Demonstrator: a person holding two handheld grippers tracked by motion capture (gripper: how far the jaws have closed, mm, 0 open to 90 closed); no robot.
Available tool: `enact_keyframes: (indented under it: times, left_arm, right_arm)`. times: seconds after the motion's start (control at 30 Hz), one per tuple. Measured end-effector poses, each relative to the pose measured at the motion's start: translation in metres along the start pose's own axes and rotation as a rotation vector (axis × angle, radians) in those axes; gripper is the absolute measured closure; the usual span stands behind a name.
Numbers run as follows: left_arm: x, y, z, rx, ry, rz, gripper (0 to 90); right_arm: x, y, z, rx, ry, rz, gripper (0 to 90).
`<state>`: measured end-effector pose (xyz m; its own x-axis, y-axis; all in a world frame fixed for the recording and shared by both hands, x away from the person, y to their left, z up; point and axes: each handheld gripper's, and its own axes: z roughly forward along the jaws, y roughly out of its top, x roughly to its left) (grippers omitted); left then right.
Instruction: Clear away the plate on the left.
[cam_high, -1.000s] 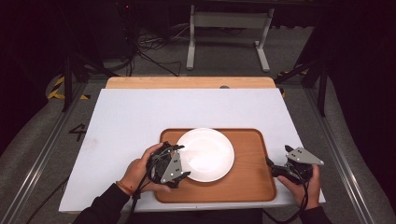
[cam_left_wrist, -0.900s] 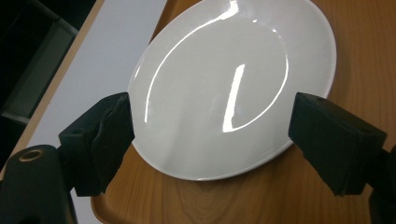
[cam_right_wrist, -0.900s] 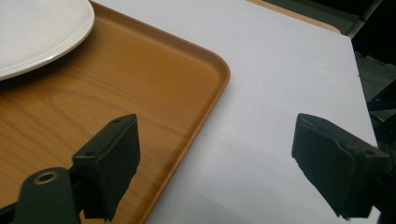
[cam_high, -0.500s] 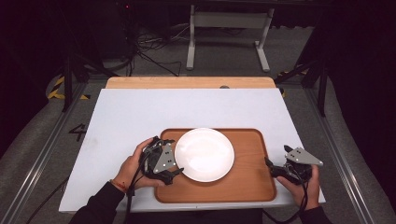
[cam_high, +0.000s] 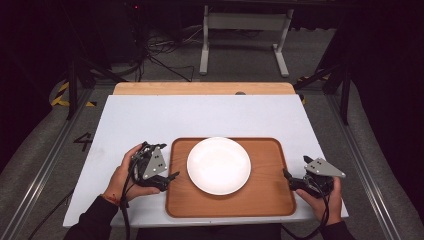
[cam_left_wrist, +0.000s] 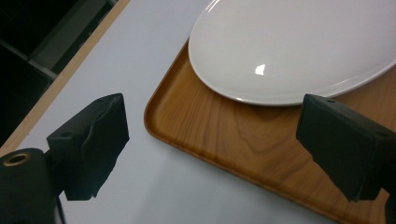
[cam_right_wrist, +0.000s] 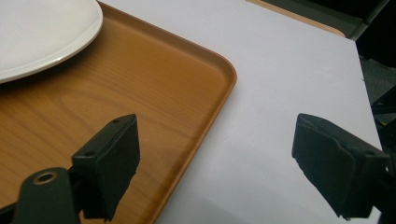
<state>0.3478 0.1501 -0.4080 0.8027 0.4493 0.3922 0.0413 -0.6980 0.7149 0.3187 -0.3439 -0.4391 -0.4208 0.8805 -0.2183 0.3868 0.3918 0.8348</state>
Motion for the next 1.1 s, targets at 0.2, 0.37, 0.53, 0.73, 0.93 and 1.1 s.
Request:
enact_keyframes:
  times: [0.2,0.37,0.53,0.73,0.93,1.1]
  left_arm:
    - [0.007,-0.013,-0.01,0.003,0.033,-0.024,11.5]
    - [0.012,-0.024,-0.016,0.018,0.057,-0.055,11.5]
    - [0.013,-0.032,-0.02,0.032,0.068,-0.069,11.6]
    - [0.016,-0.043,-0.024,0.045,0.08,-0.096,11.6]
    - [0.019,-0.059,-0.028,0.068,0.095,-0.132,11.7]
    - [0.019,-0.069,-0.029,0.101,0.098,-0.144,11.8]
  right_arm:
    - [0.0,0.0,0.0,0.002,-0.001,-0.001,15.7]
    - [0.001,0.0,0.0,0.004,-0.001,-0.003,15.7]
    - [0.001,0.0,0.001,0.005,0.0,-0.002,15.7]
    - [0.001,0.0,0.001,0.007,-0.002,-0.003,15.7]
    - [0.001,0.0,0.001,0.009,-0.002,-0.004,15.7]
    - [0.001,0.0,0.001,0.009,-0.003,-0.004,15.7]
